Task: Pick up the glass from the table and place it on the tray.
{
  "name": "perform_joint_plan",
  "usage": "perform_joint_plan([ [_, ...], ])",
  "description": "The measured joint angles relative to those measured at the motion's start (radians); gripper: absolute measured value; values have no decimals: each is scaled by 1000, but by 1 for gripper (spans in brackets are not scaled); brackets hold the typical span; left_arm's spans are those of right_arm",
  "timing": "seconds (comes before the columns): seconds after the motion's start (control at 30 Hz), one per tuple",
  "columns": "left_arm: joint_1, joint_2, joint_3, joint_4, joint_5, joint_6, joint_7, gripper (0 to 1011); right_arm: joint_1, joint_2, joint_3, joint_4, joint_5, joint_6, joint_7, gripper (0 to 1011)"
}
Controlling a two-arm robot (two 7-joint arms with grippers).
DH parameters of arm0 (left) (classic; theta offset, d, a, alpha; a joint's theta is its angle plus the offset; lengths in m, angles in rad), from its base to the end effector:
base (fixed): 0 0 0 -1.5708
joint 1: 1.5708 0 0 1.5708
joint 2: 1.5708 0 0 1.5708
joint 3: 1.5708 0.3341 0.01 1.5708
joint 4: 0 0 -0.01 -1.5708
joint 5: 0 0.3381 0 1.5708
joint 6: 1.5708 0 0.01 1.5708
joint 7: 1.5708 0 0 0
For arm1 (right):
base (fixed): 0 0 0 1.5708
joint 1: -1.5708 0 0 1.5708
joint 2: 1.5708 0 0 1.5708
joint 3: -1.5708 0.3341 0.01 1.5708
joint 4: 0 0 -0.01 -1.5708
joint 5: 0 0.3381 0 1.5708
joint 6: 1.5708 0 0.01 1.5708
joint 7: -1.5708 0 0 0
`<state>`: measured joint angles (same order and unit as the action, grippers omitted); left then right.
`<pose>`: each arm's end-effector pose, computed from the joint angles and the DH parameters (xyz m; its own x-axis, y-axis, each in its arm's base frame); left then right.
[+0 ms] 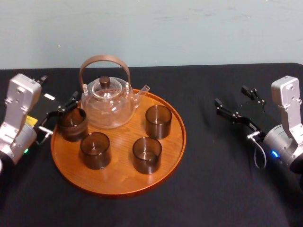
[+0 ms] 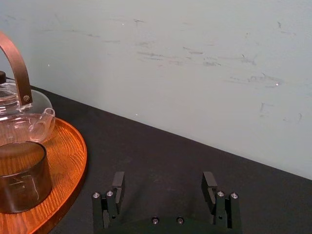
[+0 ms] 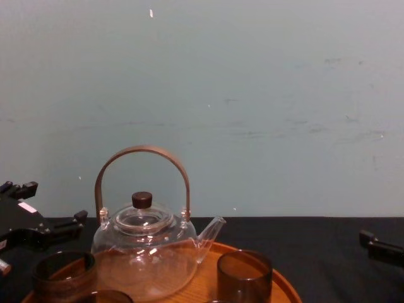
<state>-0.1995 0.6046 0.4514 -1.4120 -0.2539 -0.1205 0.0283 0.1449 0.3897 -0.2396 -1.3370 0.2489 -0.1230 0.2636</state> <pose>0.3930 0.1000 -0.3435 0.2923 0.8803 0.3737 -0.9552 0.2873 0.0703 0.3942 -0.0850 -0.3696 0.4046 -0.9024 0.1483 0.9144 0.3962 -0.0833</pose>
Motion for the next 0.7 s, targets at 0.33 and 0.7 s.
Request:
perform_joint_plan([
  [0.33,0,0,0,0,0,0,0,1001,0,0,0,0,1,0,0,1002],
  [0.7,0,0,0,0,0,0,0,1001,0,0,0,0,2,0,0,1002],
])
